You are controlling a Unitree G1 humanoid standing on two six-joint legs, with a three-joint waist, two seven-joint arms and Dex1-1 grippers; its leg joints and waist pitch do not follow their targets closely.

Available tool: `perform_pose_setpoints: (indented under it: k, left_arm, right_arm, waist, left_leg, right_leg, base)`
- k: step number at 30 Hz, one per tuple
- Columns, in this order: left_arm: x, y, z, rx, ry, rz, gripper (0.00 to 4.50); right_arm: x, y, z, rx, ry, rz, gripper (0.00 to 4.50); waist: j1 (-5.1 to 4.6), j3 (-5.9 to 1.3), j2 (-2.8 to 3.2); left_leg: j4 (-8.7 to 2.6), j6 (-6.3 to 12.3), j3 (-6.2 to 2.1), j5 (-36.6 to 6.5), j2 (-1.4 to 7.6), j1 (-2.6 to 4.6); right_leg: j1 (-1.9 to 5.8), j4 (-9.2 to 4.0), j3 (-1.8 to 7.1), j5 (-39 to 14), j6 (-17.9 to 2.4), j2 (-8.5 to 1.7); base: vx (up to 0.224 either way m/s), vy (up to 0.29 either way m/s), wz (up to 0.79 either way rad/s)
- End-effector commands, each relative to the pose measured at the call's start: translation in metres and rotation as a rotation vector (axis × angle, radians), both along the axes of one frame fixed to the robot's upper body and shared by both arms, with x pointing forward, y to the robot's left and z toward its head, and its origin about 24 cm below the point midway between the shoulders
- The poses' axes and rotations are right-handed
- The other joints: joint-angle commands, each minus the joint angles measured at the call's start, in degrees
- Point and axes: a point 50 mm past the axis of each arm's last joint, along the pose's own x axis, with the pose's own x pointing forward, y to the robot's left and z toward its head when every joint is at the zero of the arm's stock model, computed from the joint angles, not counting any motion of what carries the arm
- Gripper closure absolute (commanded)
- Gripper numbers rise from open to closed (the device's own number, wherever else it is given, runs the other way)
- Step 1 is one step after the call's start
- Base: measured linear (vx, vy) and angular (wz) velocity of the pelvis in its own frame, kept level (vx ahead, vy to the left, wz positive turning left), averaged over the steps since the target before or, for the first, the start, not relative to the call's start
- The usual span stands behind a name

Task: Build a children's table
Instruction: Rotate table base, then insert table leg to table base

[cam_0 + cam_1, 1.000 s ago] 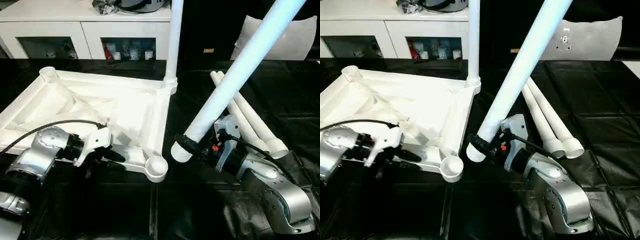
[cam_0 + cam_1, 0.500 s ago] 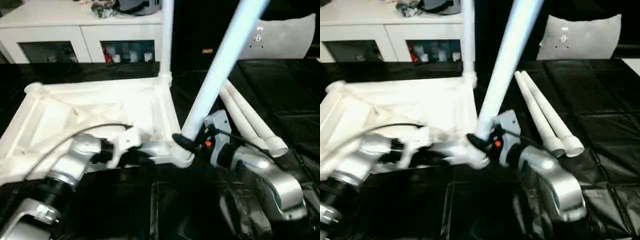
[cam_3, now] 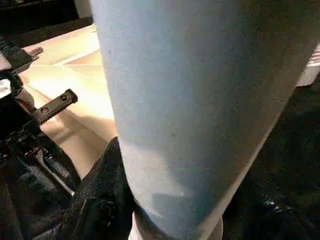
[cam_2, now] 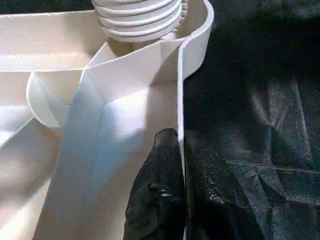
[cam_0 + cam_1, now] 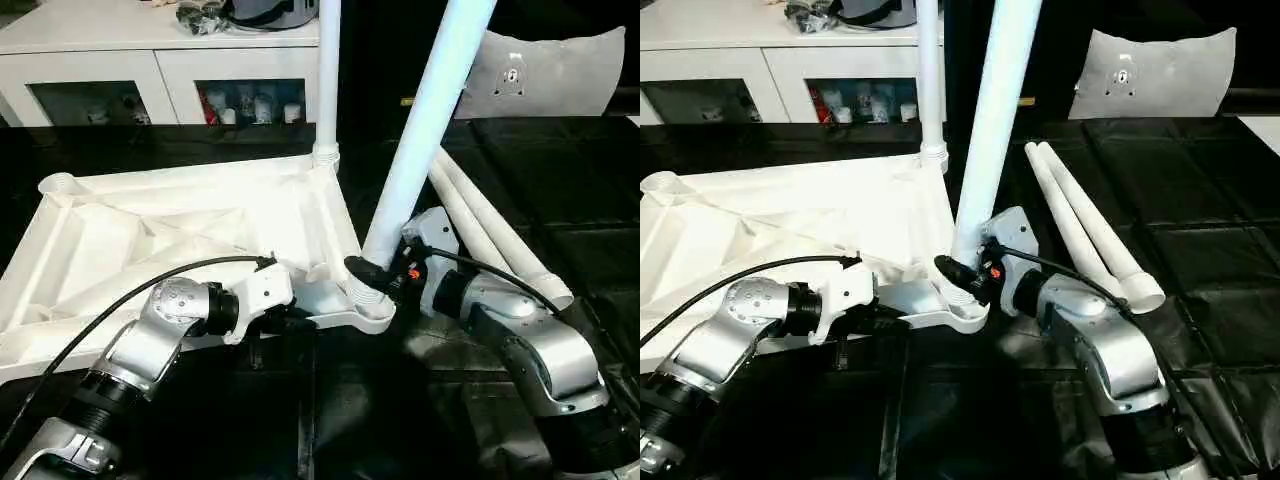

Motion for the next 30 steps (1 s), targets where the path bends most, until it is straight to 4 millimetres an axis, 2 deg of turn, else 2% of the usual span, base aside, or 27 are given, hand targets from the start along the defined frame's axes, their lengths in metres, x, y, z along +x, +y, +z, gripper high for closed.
perform_pose_setpoints:
  k: [1,6,12,16,20,27,30]
  left_arm:
    - [-0.002,0.001,0.006,-0.060,0.002,-0.007,4.50]
    - [-0.001,0.006,0.004,-0.037,0.007,-0.010,4.50]
    - [-0.003,0.013,0.006,-0.027,0.025,-0.042,4.50]
    - [-0.002,0.016,0.008,-0.016,0.026,-0.051,4.50]
    - [0.000,0.019,0.009,0.000,0.023,-0.061,4.50]
    - [-0.001,0.016,0.011,-0.012,0.030,-0.101,4.50]
    - [0.000,0.016,0.011,-0.008,0.030,-0.104,4.50]
  right_arm:
    - [-0.005,-0.001,-0.018,-0.038,0.087,0.015,2.59]
    - [-0.006,-0.005,-0.016,-0.028,0.093,0.013,2.59]
    - [-0.013,-0.012,-0.010,-0.013,0.108,0.047,2.59]
    - [-0.014,-0.016,-0.009,-0.018,0.108,0.052,2.59]
    - [-0.013,-0.018,-0.005,-0.013,0.109,0.053,2.59]
    - [-0.010,-0.016,-0.016,-0.004,0.144,0.044,2.59]
    - [-0.009,-0.019,-0.021,0.008,0.163,0.027,2.59]
  waist:
    - [0.19,-3.25,-0.76]
    - [0.16,-3.17,-0.81]
    - [0.35,-3.20,-0.83]
    - [0.24,-3.12,-0.82]
    - [0.34,-3.28,-0.64]
    - [0.35,-3.42,-0.72]
    - [0.26,-3.24,-0.68]
  left_leg:
    - [-3.31,2.52,-1.58,-6.7,3.64,1.54]
    - [-3.44,2.03,-1.56,-7.8,3.71,1.70]
    - [-3.51,2.08,-1.56,-7.8,3.73,1.70]
    - [-3.57,1.55,-1.53,-8.9,3.75,1.79]
    - [-3.44,1.67,-1.51,-7.8,3.65,1.68]
    - [-3.44,1.41,-1.52,-8.1,3.74,1.73]
    - [-3.53,0.99,-1.49,-9.4,3.73,1.75]
  right_leg:
    - [1.51,-4.49,2.56,1.5,-10.7,-6.50]
    - [1.35,-4.69,2.69,-0.2,-10.4,-6.41]
    - [1.37,-4.66,2.72,0.4,-10.0,-6.33]
    - [1.23,-4.88,2.76,-1.7,-10.4,-6.38]
    - [1.32,-4.76,2.82,0.0,-10.5,-6.33]
    - [1.38,-4.61,2.75,0.7,-11.0,-6.38]
    - [1.29,-4.88,2.78,-1.5,-11.2,-6.45]
  base:
    - [0.000,0.000,0.00]
    - [0.000,0.000,0.00]
    - [0.000,0.000,0.00]
    - [0.000,0.000,0.00]
    - [0.000,0.000,0.00]
    - [0.000,0.000,0.00]
    - [0.000,0.000,0.00]
